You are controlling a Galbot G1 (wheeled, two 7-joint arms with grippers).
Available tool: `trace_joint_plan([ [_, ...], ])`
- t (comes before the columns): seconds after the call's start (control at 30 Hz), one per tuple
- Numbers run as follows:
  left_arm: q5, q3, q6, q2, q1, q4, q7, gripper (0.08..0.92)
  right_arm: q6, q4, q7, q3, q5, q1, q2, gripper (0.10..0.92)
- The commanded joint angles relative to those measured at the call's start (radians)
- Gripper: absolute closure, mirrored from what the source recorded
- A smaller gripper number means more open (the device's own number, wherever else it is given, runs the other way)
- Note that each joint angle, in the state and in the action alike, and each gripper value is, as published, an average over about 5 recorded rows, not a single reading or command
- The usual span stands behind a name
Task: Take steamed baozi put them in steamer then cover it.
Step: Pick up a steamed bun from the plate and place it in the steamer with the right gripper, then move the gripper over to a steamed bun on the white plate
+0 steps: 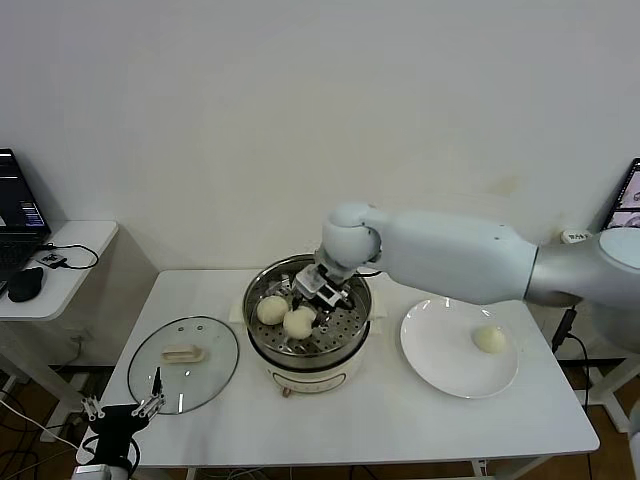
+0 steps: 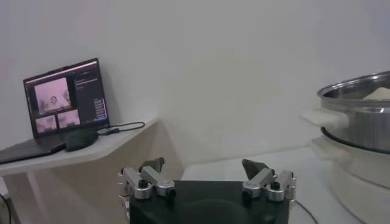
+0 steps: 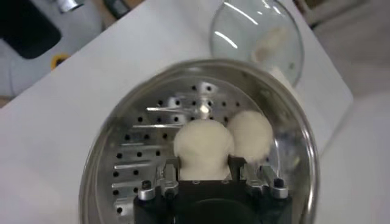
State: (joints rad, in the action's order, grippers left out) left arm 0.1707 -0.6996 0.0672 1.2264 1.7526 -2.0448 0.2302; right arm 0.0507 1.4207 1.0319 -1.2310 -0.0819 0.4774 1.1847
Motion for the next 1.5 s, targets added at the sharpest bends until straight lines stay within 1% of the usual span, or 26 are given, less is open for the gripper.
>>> trace_joint_plan([
  [0.03, 0.000, 0.005, 0.002, 0.001, -0.001, 0.003, 0.001, 0.177, -0.141, 0.004, -0.004, -0.037, 0.107, -0.002, 0.021, 0.504],
  [0.4, -0.001, 0.009, 0.004, 0.003, -0.004, 0.006, 0.004, 0.177, -0.170, 0.016, -0.021, -0.043, 0.123, -0.007, 0.003, 0.476],
  [0.5, -0.001, 0.008, 0.006, 0.003, -0.001, 0.004, 0.005, 0.177, -0.170, 0.018, -0.029, -0.045, 0.115, -0.005, 0.004, 0.446],
  [0.6, -0.001, 0.007, 0.008, 0.002, 0.004, 0.000, 0.006, 0.177, -0.168, 0.023, -0.038, -0.041, 0.104, 0.002, 0.002, 0.382],
  [0.7, -0.001, 0.005, 0.009, 0.000, 0.006, -0.004, 0.006, 0.177, -0.164, 0.032, -0.041, -0.032, 0.090, 0.015, -0.012, 0.295],
  [0.8, -0.001, 0.004, 0.008, -0.003, 0.006, -0.007, 0.005, 0.177, -0.142, 0.053, -0.029, -0.017, 0.059, 0.040, -0.048, 0.228],
  [0.93, 0.000, 0.000, 0.007, -0.009, 0.006, -0.010, 0.004, 0.177, -0.088, 0.086, 0.002, 0.016, 0.000, 0.081, -0.131, 0.205],
  [1.03, 0.001, -0.003, 0.005, -0.014, 0.006, -0.012, 0.002, 0.177, -0.007, 0.103, 0.024, 0.052, -0.048, 0.098, -0.209, 0.203],
  [1.17, 0.001, -0.005, 0.004, -0.019, 0.008, -0.020, 0.000, 0.177, 0.228, 0.160, 0.040, 0.097, -0.094, 0.097, -0.328, 0.202],
  [1.27, 0.001, -0.006, 0.004, -0.022, 0.009, -0.024, -0.001, 0.177, 0.367, 0.212, 0.041, 0.114, -0.079, 0.081, -0.441, 0.203],
  [1.37, 0.001, -0.003, 0.004, -0.025, 0.008, -0.026, -0.002, 0.177, 0.389, 0.245, 0.041, 0.115, -0.043, 0.049, -0.565, 0.203],
  [1.5, -0.003, 0.005, 0.002, -0.028, 0.003, -0.027, -0.003, 0.177, 0.350, 0.241, 0.058, 0.139, 0.025, -0.032, -0.681, 0.202],
])
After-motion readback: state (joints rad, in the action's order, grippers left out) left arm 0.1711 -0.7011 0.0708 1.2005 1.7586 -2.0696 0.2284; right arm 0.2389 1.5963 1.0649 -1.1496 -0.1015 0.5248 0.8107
